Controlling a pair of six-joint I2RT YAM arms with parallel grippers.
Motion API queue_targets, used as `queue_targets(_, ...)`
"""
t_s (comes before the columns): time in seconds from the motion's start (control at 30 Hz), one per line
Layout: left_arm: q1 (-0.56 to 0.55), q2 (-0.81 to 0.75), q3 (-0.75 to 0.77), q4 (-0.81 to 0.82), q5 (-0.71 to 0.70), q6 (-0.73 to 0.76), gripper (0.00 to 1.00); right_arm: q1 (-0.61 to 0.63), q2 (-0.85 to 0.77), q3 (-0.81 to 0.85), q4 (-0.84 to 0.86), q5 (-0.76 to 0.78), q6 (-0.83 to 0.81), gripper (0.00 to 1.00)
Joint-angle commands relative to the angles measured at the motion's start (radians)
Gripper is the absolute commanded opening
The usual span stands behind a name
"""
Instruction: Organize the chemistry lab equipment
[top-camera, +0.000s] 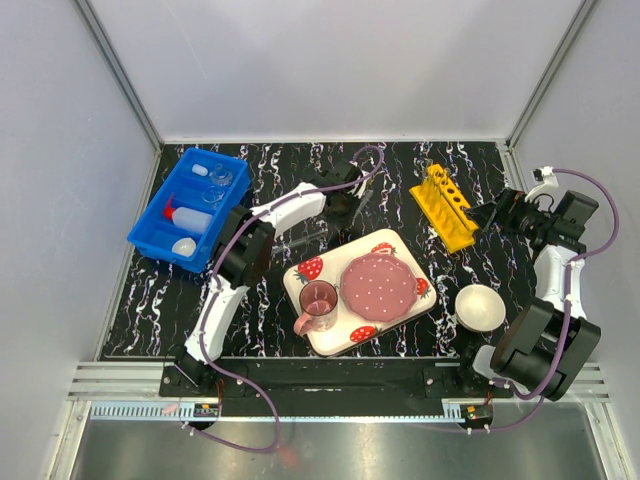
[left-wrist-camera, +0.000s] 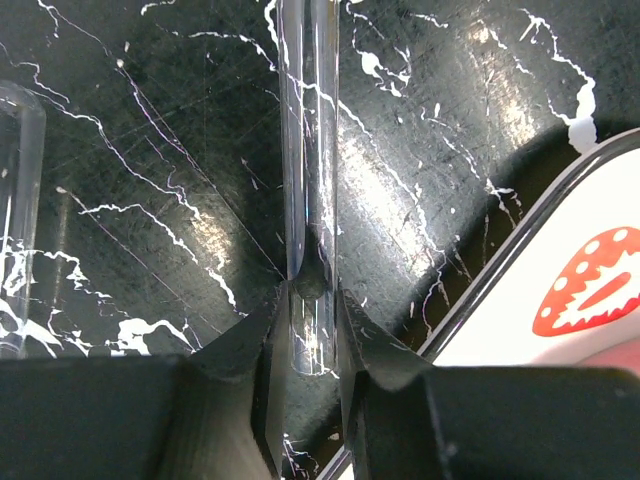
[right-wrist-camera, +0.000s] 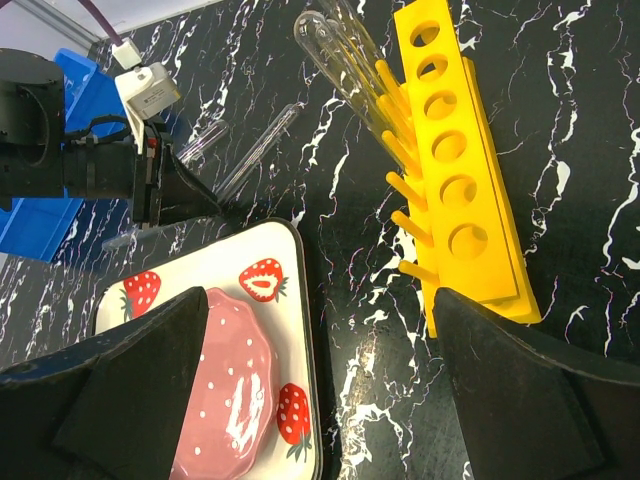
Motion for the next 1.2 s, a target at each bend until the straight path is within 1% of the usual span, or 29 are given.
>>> queue_targets(0.0,0.001,-0.021,0.048,0.031,0.017,-0.014,0.15,-0.005,-0.005,0.005,0.032,-0.025,-0.002,1.00)
queue_targets(0.13,0.002,-0.056,0.047,0.063,0.035,-0.026,0.12,-0.005,-0.006,0.001,0.033,-0.032,-0.003,1.00)
queue_targets(0.27,0.010,-0.091,0.031,0.099,0.060,-0.042,0.11,-0.005,-0.009,-0.005,0.030,-0.110,-0.022,1.00)
queue_targets(0.67,0.039,-0.240,-0.127,0.258,0.155,-0.068,0.11,0.000,-0.023,-0.005,-0.013,-0.231,-0.068,0.99)
queue_targets(0.73,0.042,-0.271,-0.153,0.290,0.176,-0.065,0.11,0.008,-0.029,0.014,-0.045,-0.241,-0.086,1.00)
queue_targets(0.83,0.044,-0.323,-0.229,0.347,0.208,-0.060,0.11,0.041,-0.045,0.073,-0.160,-0.233,-0.172,1.00)
queue_targets(0.87,0.045,-0.335,-0.272,0.361,0.218,-0.058,0.11,0.052,-0.046,0.093,-0.242,-0.219,-0.202,1.00)
queue_targets(0.9,0.045,-0.366,-0.294,0.390,0.227,-0.057,0.11,0.078,-0.046,0.116,-0.287,-0.209,-0.262,1.00)
queue_targets(0.93,0.045,-0.380,-0.315,0.407,0.242,-0.055,0.11,0.092,-0.043,0.174,-0.336,-0.198,-0.290,1.00)
queue_targets(0.97,0.045,-0.395,-0.361,0.424,0.253,-0.054,0.11,0.106,-0.028,0.208,-0.430,-0.187,-0.318,1.00)
queue_targets(1.0,0.045,-0.427,-0.384,0.459,0.268,-0.054,0.11,0.145,-0.019,0.277,-0.475,-0.181,-0.362,1.00)
queue_targets(1.07,0.045,-0.458,-0.453,0.496,0.284,-0.058,0.11,0.195,0.013,0.343,-0.586,-0.157,-0.387,1.00)
queue_targets(1.1,0.045,-0.487,-0.475,0.526,0.296,-0.058,0.11,0.222,0.024,0.400,-0.614,-0.150,-0.396,1.00)
queue_targets(1.13,0.045,-0.502,-0.495,0.542,0.305,-0.060,0.11,0.280,0.035,0.422,-0.637,-0.132,-0.395,1.00)
queue_targets(1.17,0.045,-0.531,-0.531,0.556,0.311,-0.063,0.11,0.311,0.056,0.442,-0.663,-0.123,-0.376,1.00)
